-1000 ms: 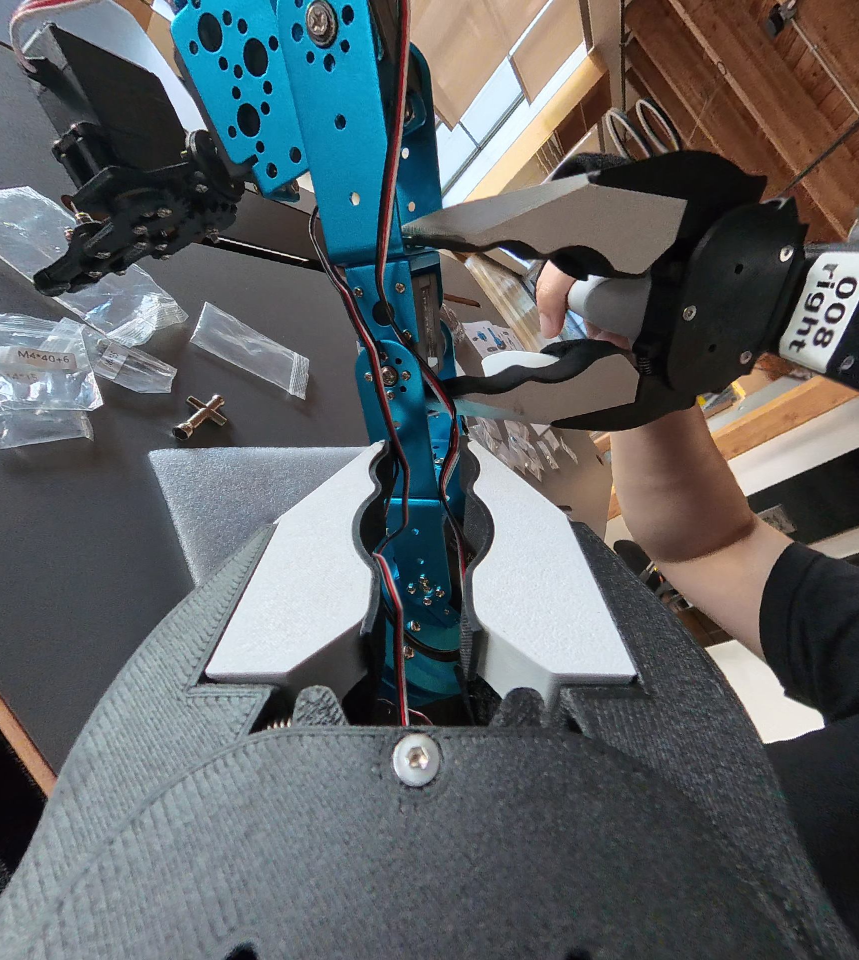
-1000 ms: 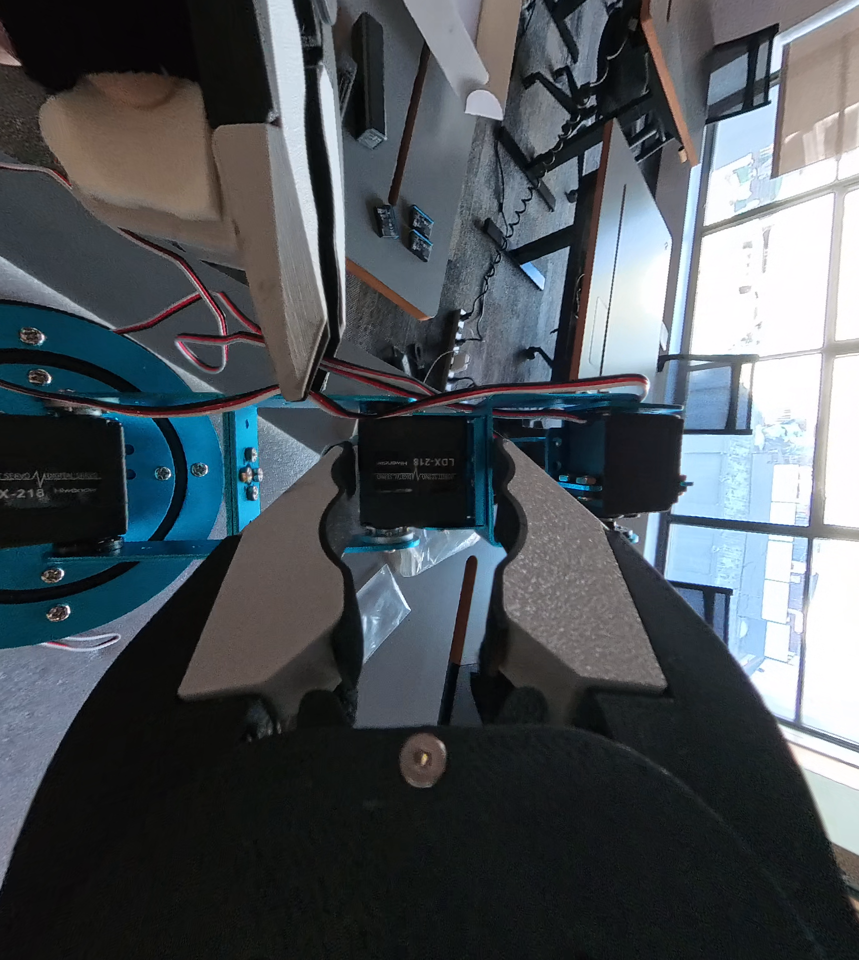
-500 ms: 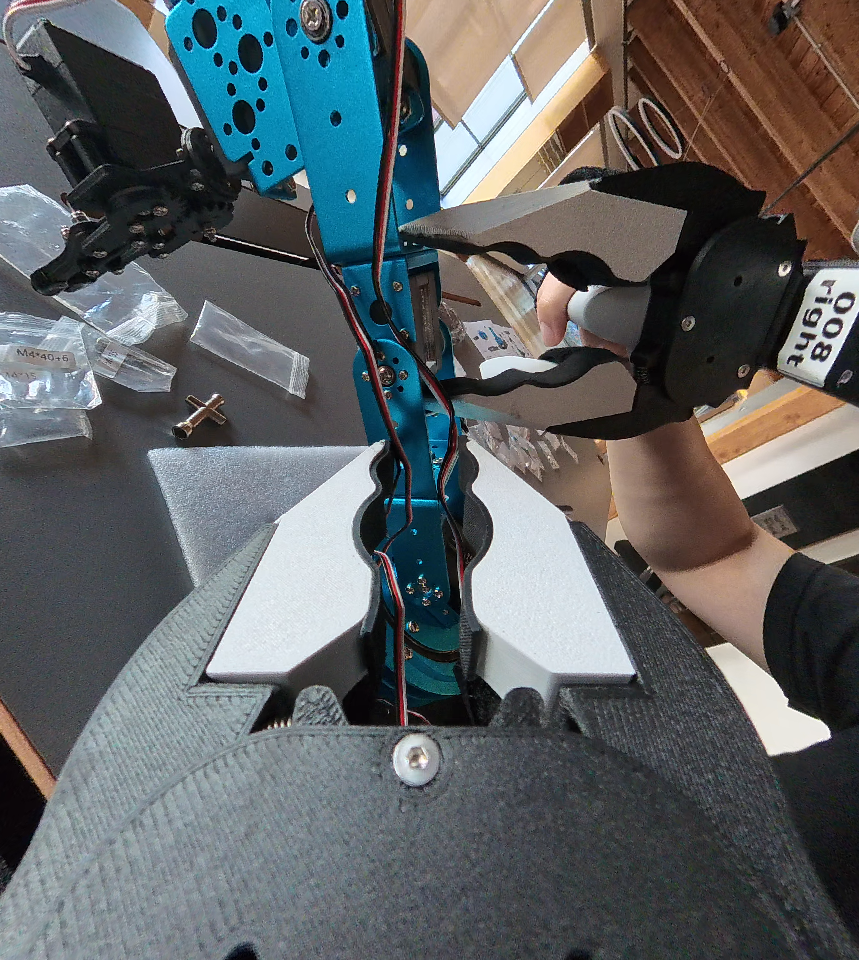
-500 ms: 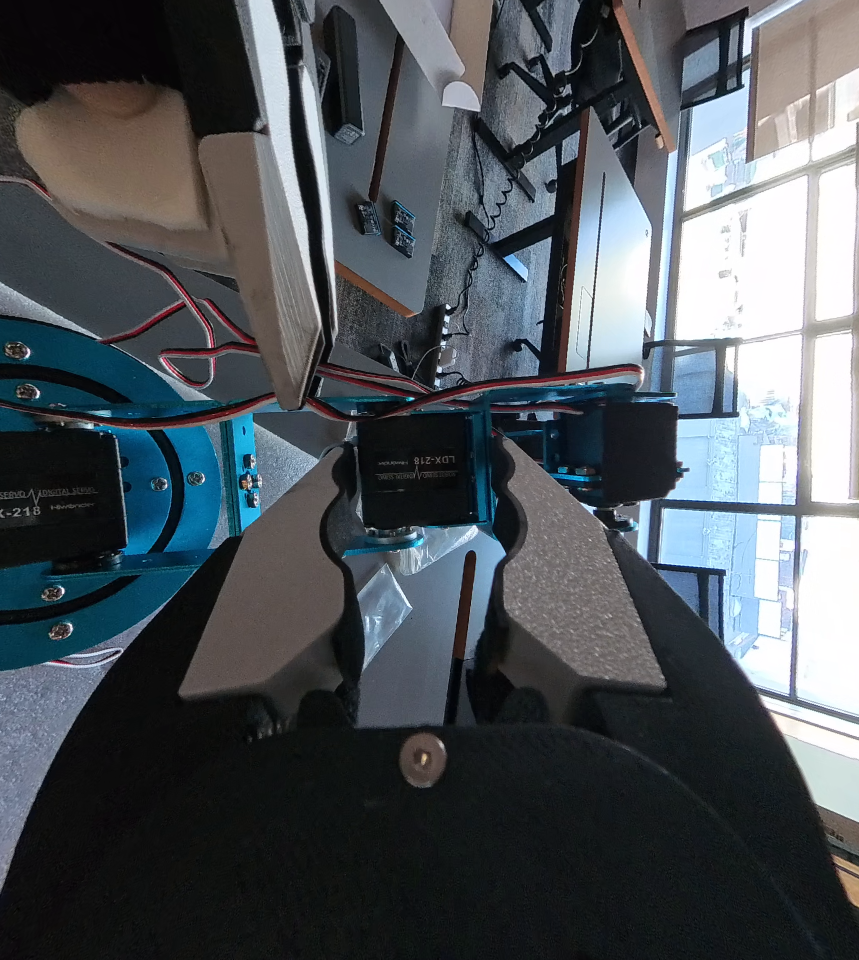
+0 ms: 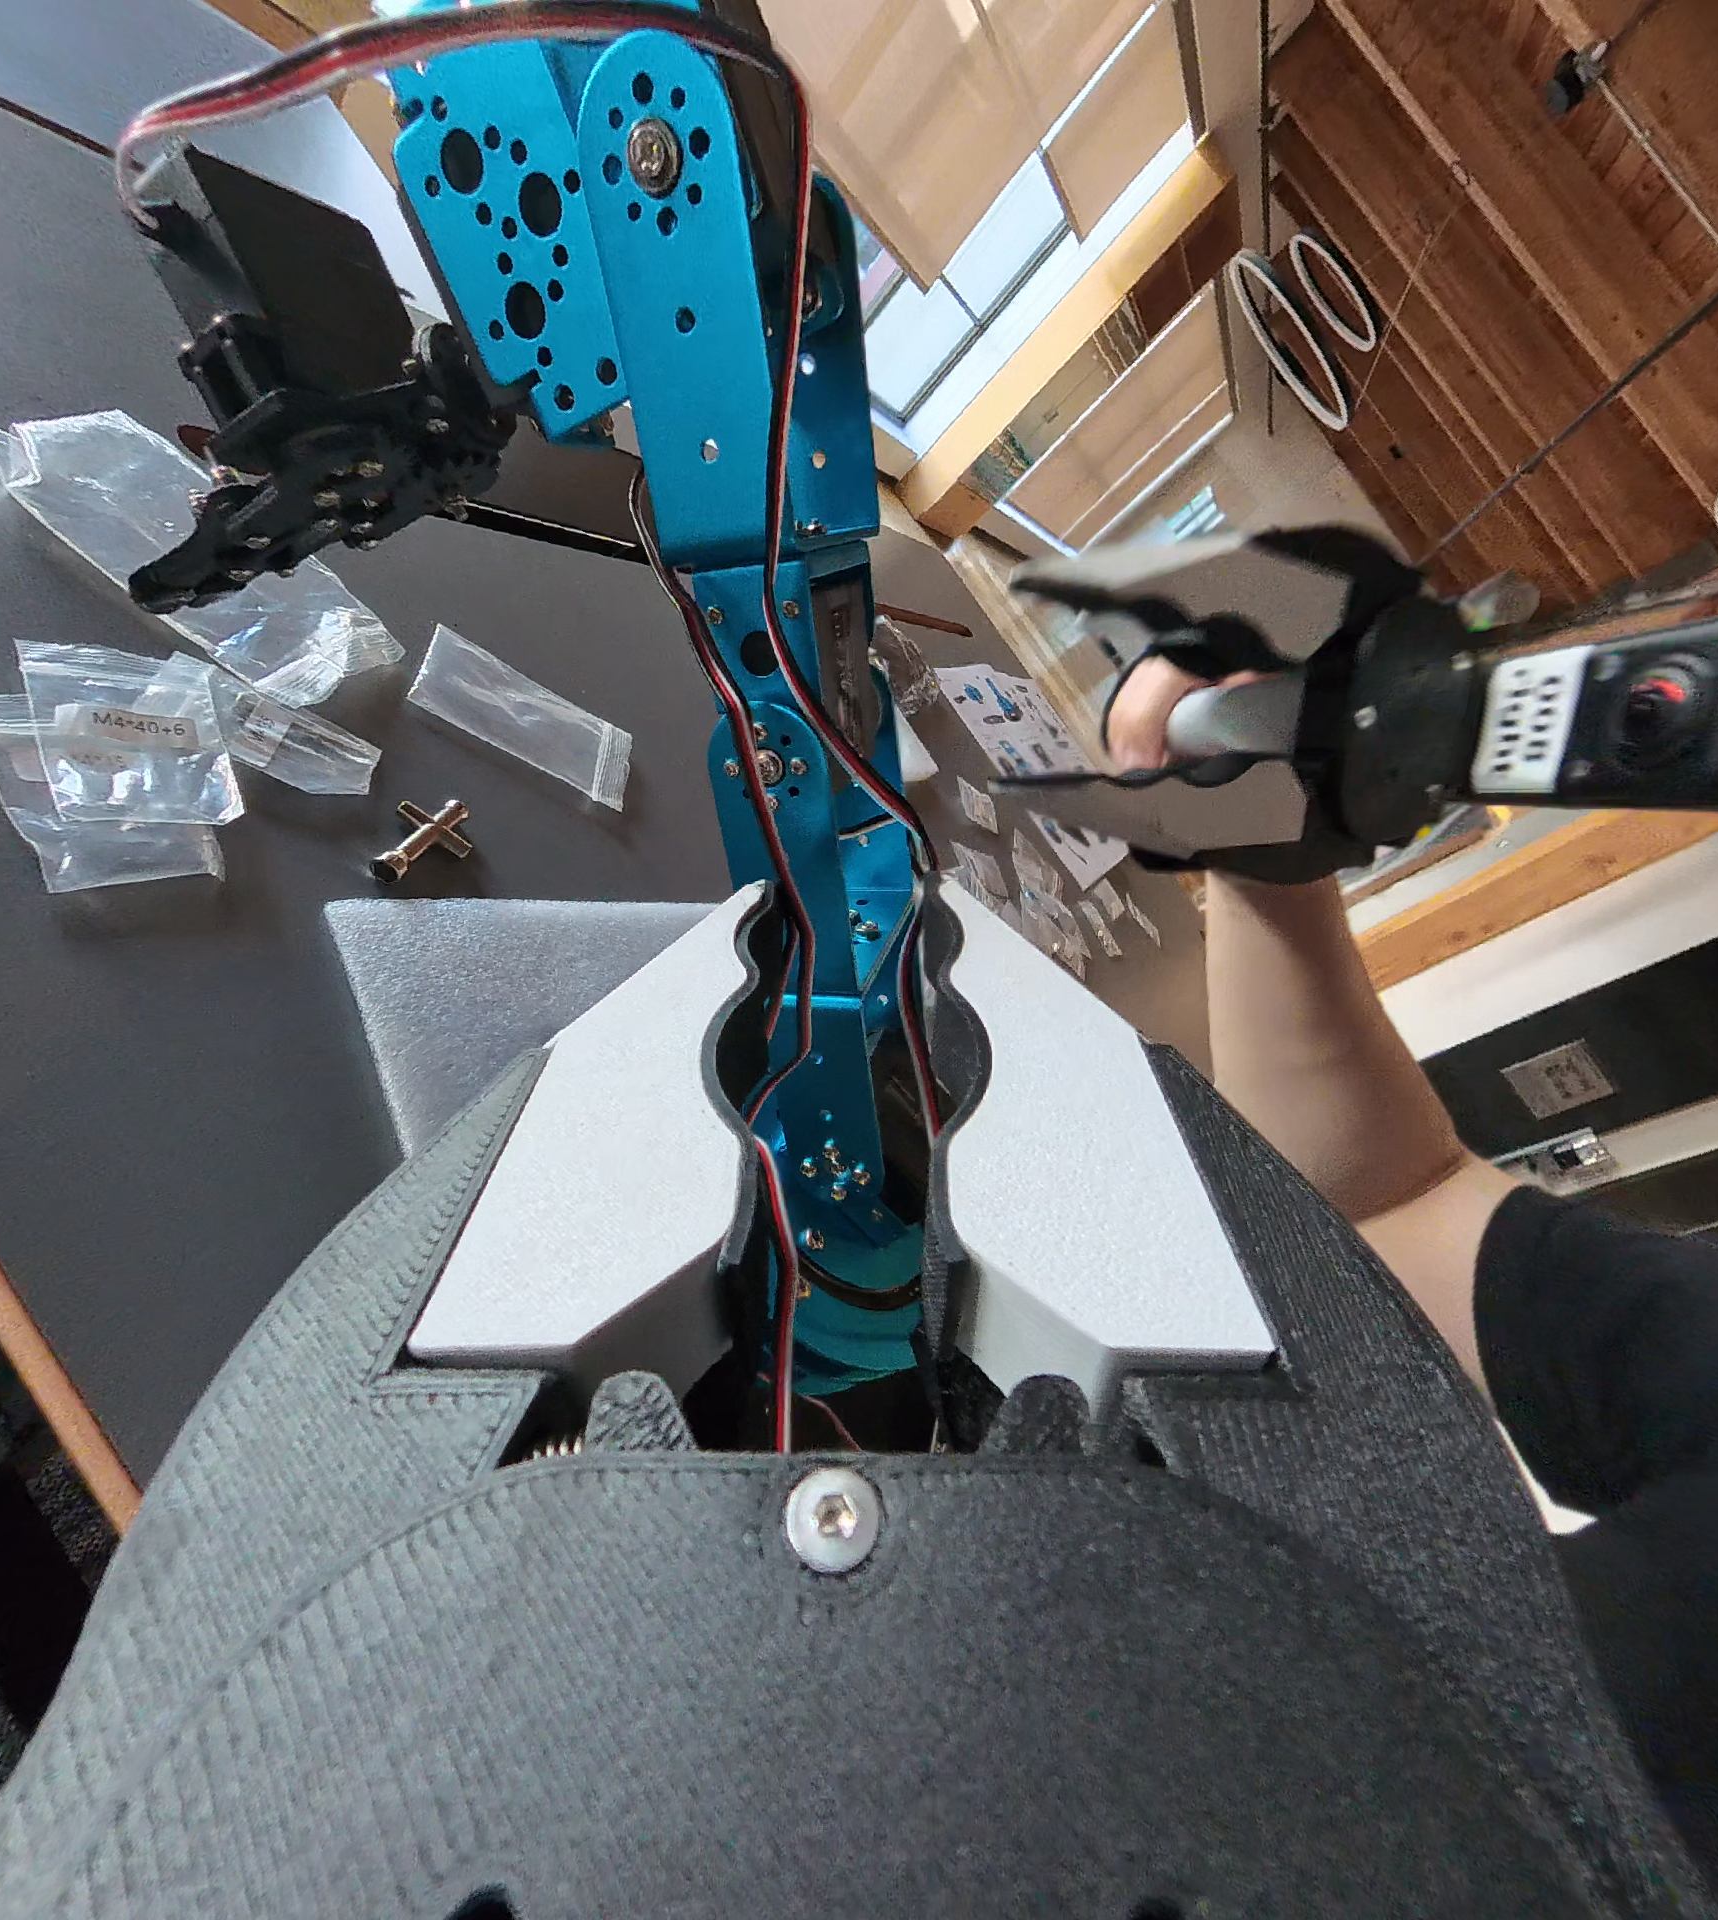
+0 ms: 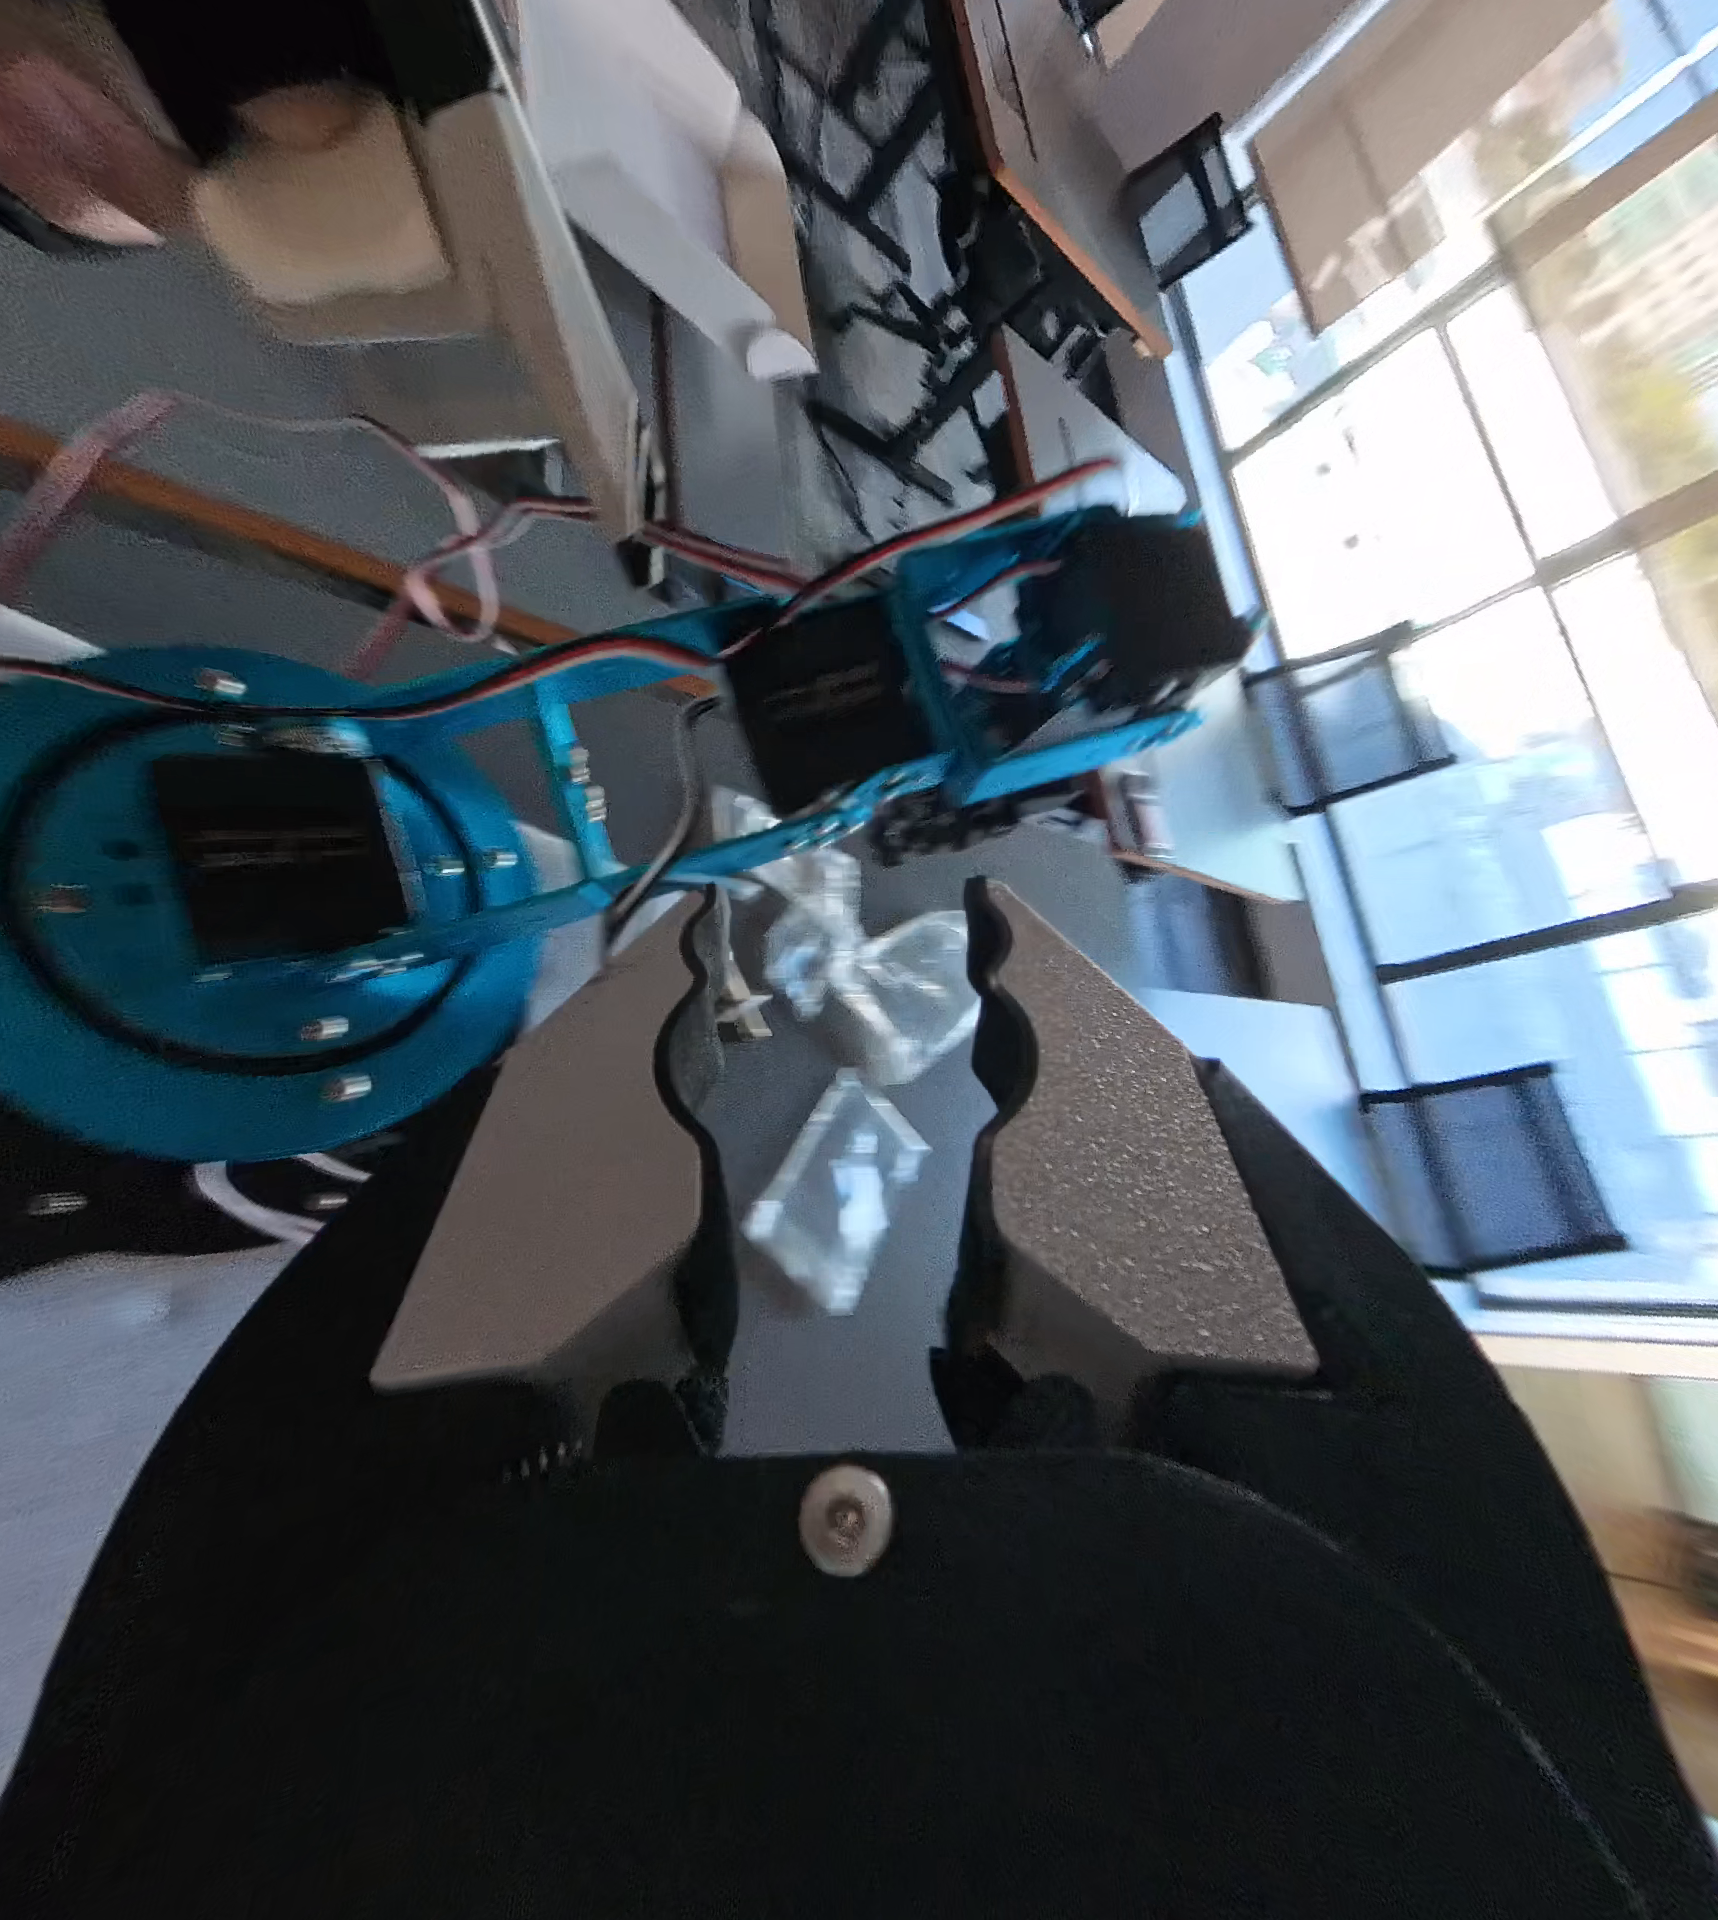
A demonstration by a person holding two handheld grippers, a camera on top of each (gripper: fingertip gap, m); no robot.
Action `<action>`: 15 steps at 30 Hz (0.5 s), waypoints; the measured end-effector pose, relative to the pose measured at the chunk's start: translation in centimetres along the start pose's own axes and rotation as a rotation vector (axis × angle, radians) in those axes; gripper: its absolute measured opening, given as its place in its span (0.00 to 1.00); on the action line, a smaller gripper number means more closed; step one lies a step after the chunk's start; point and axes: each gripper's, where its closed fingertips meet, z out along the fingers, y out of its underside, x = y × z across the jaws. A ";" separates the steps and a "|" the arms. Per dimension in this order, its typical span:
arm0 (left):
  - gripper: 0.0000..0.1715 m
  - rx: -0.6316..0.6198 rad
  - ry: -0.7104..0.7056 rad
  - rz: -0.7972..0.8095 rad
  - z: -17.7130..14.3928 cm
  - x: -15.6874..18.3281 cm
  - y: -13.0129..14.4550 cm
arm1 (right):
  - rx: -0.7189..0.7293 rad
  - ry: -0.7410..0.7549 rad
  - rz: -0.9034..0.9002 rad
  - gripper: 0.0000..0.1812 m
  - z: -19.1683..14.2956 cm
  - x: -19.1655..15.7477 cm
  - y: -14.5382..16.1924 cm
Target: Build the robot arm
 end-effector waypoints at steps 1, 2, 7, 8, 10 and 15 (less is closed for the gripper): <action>0.14 0.000 -0.001 0.000 -0.2 0.1 0.0 | 0.027 -0.047 0.086 0.23 -0.3 -1.0 0.8; 0.14 -0.001 -0.002 0.000 -0.5 0.2 0.1 | 0.038 -0.091 0.158 0.23 -0.4 -2.1 1.8; 0.14 -0.002 -0.025 0.005 -1.9 0.4 1.1 | 0.087 -0.170 0.259 0.18 0.7 -5.1 3.2; 0.14 -0.007 -0.029 0.001 -2.2 0.4 1.5 | 0.105 -0.182 0.268 0.17 0.8 -5.2 3.0; 0.14 -0.012 -0.032 -0.010 -2.7 0.6 2.2 | 0.120 -0.211 0.283 0.14 1.3 -5.5 2.8; 0.13 0.014 -0.035 -0.003 -4.2 1.5 2.7 | 0.099 -0.323 0.355 0.06 2.3 -6.4 3.3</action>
